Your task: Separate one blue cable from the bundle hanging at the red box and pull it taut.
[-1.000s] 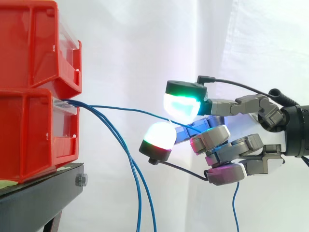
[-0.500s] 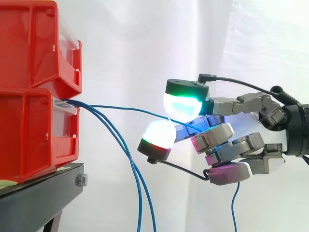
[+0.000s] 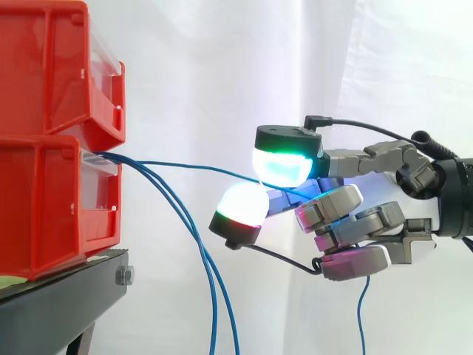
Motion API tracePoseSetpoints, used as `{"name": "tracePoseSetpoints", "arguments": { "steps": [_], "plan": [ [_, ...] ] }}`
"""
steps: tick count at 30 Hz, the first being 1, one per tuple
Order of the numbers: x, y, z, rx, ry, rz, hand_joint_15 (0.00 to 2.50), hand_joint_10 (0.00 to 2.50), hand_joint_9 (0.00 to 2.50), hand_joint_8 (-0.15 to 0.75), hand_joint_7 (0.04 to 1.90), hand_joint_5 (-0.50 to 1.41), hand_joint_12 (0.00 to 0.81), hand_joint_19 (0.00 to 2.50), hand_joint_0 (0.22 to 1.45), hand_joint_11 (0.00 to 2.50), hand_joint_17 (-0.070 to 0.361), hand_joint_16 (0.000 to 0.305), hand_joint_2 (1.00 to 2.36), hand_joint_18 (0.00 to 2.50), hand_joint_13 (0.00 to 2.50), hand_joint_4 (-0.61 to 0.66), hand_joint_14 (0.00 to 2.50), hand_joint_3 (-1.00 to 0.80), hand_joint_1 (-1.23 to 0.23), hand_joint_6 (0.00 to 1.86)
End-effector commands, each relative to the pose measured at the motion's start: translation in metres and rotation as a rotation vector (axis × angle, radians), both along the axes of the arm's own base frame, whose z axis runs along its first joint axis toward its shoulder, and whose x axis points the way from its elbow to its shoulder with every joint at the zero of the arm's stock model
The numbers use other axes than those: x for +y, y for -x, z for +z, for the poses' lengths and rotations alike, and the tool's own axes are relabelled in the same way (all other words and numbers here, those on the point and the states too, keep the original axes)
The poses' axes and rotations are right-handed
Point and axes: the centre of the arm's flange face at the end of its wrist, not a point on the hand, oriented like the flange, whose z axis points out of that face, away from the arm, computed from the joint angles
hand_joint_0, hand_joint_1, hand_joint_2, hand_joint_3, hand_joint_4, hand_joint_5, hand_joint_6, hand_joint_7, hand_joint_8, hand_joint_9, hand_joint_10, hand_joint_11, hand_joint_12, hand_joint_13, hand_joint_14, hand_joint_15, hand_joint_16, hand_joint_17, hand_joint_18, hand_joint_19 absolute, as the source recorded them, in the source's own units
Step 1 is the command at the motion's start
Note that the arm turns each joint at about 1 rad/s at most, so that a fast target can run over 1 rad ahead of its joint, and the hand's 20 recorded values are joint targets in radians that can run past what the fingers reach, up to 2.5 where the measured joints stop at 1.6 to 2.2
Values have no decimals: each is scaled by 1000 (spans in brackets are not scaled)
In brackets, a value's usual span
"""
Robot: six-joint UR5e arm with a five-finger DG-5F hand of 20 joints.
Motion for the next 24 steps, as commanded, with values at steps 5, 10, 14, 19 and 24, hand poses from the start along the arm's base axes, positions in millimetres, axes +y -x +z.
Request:
{"name": "tracePoseSetpoints", "arguments": {
  "steps": [5,10,14,19,24],
  "plan": [
    [2,0,0,0,2,3,948,688,1094,344,824,-178,343,1218,670,1234,107,48,1016,1450,1328,223,2163,-174,-652,759],
    [4,-1,0,-1,-1,12,931,800,1053,367,761,-207,358,1208,651,1181,110,49,1014,1466,1331,240,2193,-193,-693,881],
    [6,-1,1,3,1,38,947,743,1047,353,789,-207,346,1242,631,1241,104,46,1014,1437,1307,230,2189,-269,-686,906],
    [6,4,6,26,3,53,953,779,1051,366,815,-200,353,1233,623,1208,108,48,1016,1453,1312,203,2190,-221,-686,932],
    [8,4,5,27,3,55,896,925,1059,391,843,-193,370,1196,633,1127,119,53,1015,1499,1337,127,2203,-109,-700,951]
  ]
}}
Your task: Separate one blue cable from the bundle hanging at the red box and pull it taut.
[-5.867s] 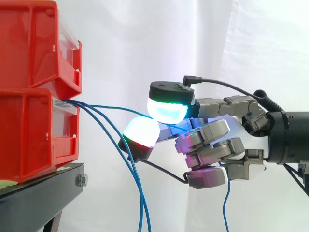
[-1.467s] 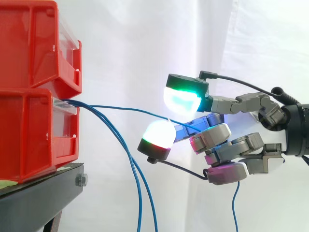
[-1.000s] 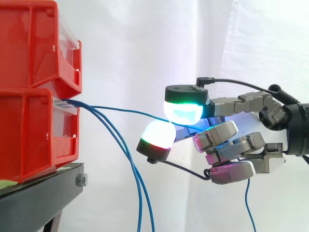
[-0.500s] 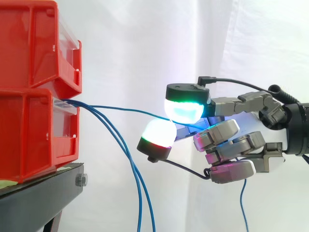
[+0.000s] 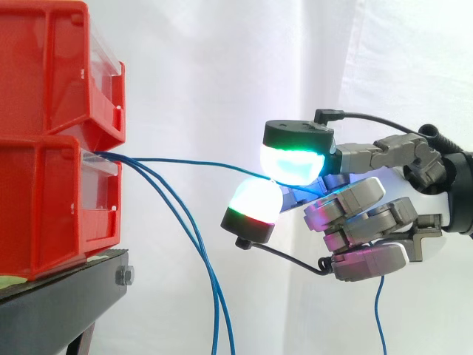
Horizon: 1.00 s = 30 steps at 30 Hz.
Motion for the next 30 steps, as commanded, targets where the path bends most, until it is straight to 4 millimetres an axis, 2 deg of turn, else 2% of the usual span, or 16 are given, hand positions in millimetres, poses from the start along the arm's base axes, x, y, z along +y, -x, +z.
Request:
{"name": "tracePoseSetpoints", "arguments": {
  "steps": [1,6,20,26,30],
  "plan": [
    [0,0,0,2,0,1,889,977,1070,406,861,-187,380,1189,635,1097,123,55,1014,1523,1351,87,2204,-56,-715,960],
    [0,0,-1,3,0,0,885,1053,1084,423,940,-175,394,1167,645,1058,131,58,1009,1560,1372,8,2198,15,-744,961],
    [0,0,-1,-1,1,1,938,1083,1061,421,1022,-163,438,1157,646,1047,136,60,1005,1466,1271,-25,2095,42,-749,952],
    [0,0,-1,-1,4,1,967,1088,1047,422,1050,-156,452,1123,647,1041,143,63,1000,1411,1233,-33,1899,59,-747,948],
    [2,0,-1,1,15,3,988,1052,1039,429,997,-160,453,1090,628,1051,144,64,1004,1362,1212,66,1722,-33,-737,944]
  ]
}}
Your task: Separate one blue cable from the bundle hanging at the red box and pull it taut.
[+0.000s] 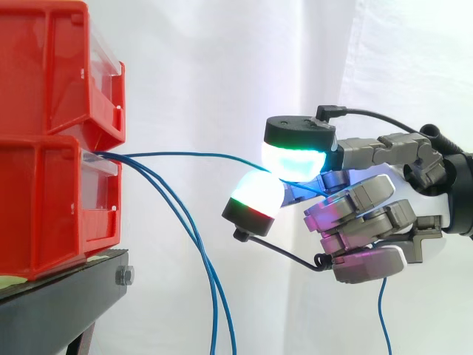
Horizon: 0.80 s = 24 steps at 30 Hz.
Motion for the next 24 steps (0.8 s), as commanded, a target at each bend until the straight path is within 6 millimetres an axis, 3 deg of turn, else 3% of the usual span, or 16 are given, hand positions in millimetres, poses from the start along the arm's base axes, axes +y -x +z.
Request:
{"name": "tracePoseSetpoints", "arguments": {
  "steps": [1,9,14,24],
  "plan": [
    [1,0,0,2,15,2,998,1022,1036,423,1005,-160,456,1103,630,1071,141,62,1005,1350,1213,83,1706,-60,-737,942],
    [1,0,0,7,51,4,1063,848,1029,381,1035,-160,409,1144,626,1185,123,55,1012,1280,1194,132,1600,-221,-705,936],
    [1,0,0,8,59,4,1103,810,1031,378,1046,-158,395,1153,626,1218,119,53,1013,1269,1197,131,1565,-232,-697,934],
    [1,0,0,11,59,4,1023,983,1062,430,1153,-123,448,1078,626,1072,142,63,1007,1356,1240,11,1617,-36,-755,929]
  ]
}}
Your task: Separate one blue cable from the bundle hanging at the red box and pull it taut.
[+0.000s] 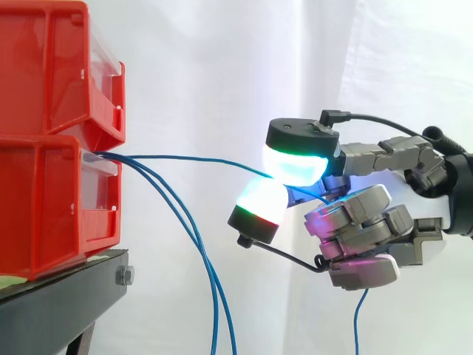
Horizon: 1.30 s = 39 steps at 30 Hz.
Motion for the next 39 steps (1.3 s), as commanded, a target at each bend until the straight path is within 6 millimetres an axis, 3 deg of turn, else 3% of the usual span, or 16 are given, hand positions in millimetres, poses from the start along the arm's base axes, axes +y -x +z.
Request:
{"name": "tracePoseSetpoints", "arguments": {
  "steps": [1,2,6,9,16,30,39],
  "plan": [
    [0,0,0,1,0,0,1035,993,1066,435,1164,-120,455,1077,626,1071,144,64,1005,1355,1235,7,1604,-21,-761,928],
    [0,0,0,2,0,0,1030,987,1070,443,1171,-119,457,1076,625,1077,145,65,1004,1355,1234,3,1580,-16,-761,927],
    [0,2,-1,16,0,0,1183,820,1076,439,1178,-116,472,1050,627,1096,145,65,1003,1321,1296,-6,872,-7,-767,926],
    [0,4,-3,37,6,2,1261,745,1080,437,1181,-116,473,1046,627,1104,145,65,1003,1314,1322,-6,528,-5,-768,926],
    [0,6,-5,57,22,7,1340,555,1098,440,1183,-114,493,1035,628,1141,148,66,1002,1290,1332,-3,158,-6,-770,925],
    [0,5,-5,54,24,3,1368,468,1138,451,1177,-114,489,1050,628,1181,147,66,1002,1296,1358,-6,140,-9,-769,925],
    [0,6,-5,56,24,3,1342,480,1149,451,1183,-114,483,1064,629,1214,146,65,1001,1314,1364,-8,341,-8,-770,924]
  ]
}}
